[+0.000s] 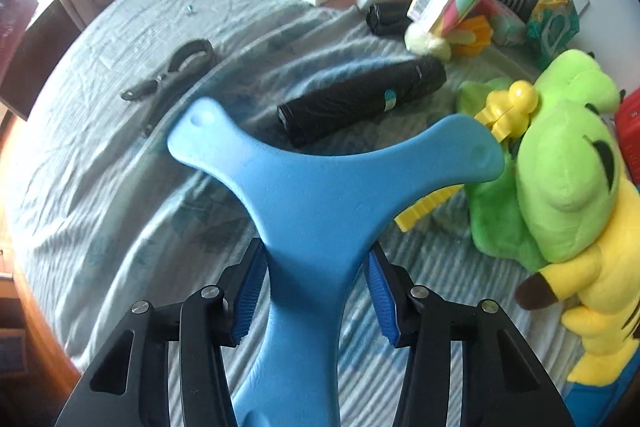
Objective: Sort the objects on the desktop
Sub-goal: 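Carry the tissue pack and blue toy over the blue crate and release both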
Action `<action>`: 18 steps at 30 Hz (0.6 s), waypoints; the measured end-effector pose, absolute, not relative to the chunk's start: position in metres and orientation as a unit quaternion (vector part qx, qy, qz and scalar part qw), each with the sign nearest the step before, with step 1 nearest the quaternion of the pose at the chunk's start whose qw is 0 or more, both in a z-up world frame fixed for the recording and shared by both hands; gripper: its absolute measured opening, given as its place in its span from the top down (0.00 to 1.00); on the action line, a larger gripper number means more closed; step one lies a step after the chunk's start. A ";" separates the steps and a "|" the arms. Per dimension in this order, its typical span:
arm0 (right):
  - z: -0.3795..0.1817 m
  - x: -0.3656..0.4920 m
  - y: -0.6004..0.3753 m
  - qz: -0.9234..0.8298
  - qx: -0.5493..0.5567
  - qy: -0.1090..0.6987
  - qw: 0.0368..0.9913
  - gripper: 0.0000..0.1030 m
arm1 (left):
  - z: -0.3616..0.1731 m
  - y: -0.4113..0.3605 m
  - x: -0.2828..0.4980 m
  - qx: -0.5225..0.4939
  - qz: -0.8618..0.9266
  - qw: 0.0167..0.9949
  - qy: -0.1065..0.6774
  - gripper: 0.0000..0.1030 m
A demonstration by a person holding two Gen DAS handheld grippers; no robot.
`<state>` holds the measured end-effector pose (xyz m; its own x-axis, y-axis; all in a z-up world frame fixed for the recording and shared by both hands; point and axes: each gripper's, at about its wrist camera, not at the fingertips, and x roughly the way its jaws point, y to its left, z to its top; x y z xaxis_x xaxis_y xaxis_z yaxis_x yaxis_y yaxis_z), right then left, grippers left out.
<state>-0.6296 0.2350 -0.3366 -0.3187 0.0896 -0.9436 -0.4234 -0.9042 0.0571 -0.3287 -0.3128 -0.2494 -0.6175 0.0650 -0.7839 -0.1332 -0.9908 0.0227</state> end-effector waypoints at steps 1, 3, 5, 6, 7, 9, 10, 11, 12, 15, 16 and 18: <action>-0.330 -0.627 0.235 0.802 -0.556 0.148 0.159 0.55 | -0.248 -0.313 -0.329 -0.433 0.899 0.055 0.040 0.28; -0.319 -0.621 0.233 0.807 -0.550 0.148 0.157 0.56 | -0.244 -0.311 -0.328 -0.430 0.900 0.055 0.040 0.28; -0.307 -0.613 0.232 0.812 -0.542 0.148 0.156 0.56 | -0.239 -0.309 -0.328 -0.426 0.902 0.055 0.040 0.28; -0.303 -0.612 0.233 0.813 -0.540 0.149 0.155 0.56 | -0.236 -0.308 -0.327 -0.424 0.903 0.055 0.040 0.28; -0.298 -0.611 0.234 0.815 -0.538 0.150 0.155 0.56 | -0.233 -0.306 -0.326 -0.421 0.904 0.056 0.041 0.28; -0.287 -0.602 0.234 0.821 -0.529 0.148 0.155 0.56 | -0.227 -0.302 -0.324 -0.417 0.906 0.058 0.041 0.28; -0.283 -0.598 0.233 0.823 -0.525 0.148 0.156 0.56 | -0.225 -0.300 -0.322 -0.414 0.907 0.059 0.042 0.28; -0.277 -0.594 0.235 0.826 -0.520 0.149 0.157 0.56 | -0.221 -0.297 -0.321 -0.411 0.908 0.061 0.043 0.28; -0.271 -0.590 0.236 0.830 -0.514 0.150 0.158 0.56 | -0.218 -0.293 -0.320 -0.409 0.909 0.063 0.044 0.28; -0.247 -0.571 0.240 0.841 -0.493 0.151 0.165 0.56 | -0.205 -0.282 -0.316 -0.399 0.913 0.070 0.048 0.28; -0.238 -0.564 0.241 0.845 -0.485 0.151 0.167 0.56 | -0.201 -0.277 -0.315 -0.396 0.914 0.073 0.050 0.28; -0.217 -0.546 0.246 0.853 -0.469 0.150 0.176 0.56 | -0.192 -0.265 -0.313 -0.389 0.916 0.080 0.054 0.28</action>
<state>-0.5460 0.2464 -0.2174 -0.4989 0.1595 -0.8518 -0.4412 -0.8928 0.0913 -0.3132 -0.2654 -0.1916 -0.6852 0.1050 -0.7208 -0.1888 -0.9813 0.0365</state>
